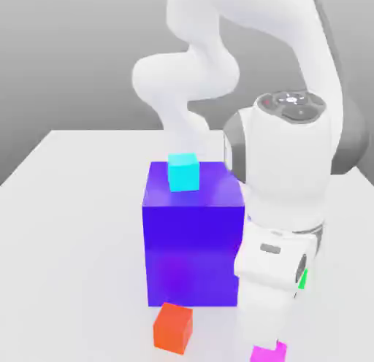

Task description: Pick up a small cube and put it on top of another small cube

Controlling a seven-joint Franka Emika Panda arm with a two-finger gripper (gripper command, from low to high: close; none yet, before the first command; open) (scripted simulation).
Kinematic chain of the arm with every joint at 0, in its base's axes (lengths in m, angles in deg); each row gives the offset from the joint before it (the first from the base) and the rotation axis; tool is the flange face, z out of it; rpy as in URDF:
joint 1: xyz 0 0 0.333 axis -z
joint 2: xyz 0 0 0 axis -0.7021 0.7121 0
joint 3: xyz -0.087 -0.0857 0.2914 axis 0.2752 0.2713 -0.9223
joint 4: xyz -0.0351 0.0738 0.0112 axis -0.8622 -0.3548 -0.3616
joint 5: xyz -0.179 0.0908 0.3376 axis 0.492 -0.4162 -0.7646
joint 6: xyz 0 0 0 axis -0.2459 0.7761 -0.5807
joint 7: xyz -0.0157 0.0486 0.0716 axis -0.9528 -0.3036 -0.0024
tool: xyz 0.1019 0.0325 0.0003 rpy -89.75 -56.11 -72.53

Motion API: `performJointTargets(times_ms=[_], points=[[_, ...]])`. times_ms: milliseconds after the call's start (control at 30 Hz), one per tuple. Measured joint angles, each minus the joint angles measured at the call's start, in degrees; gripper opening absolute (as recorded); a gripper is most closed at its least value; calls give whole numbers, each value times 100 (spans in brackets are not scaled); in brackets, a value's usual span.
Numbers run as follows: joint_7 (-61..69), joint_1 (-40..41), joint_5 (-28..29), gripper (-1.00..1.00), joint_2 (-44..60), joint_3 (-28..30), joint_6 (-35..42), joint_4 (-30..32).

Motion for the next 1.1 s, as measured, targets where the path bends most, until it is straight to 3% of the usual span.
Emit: performJointTargets(times_ms=[100,133,367,500,767,967,1100], points=[[125,60,-43,0,623,-97,-455,-115],[159,100,-83,-100,836,-146,-617,-159],[167,106,-87,-100,887,-156,-645,-169],[50,3,69,-100,179,-21,-97,-8],[-558,-582,-7,-100,-1277,-479,41,1422],[-1355,-1130,357,-100,-2488,-894,-38,2614],[-1626,-1164,562,-100,-2248,-994,-574,2873]])
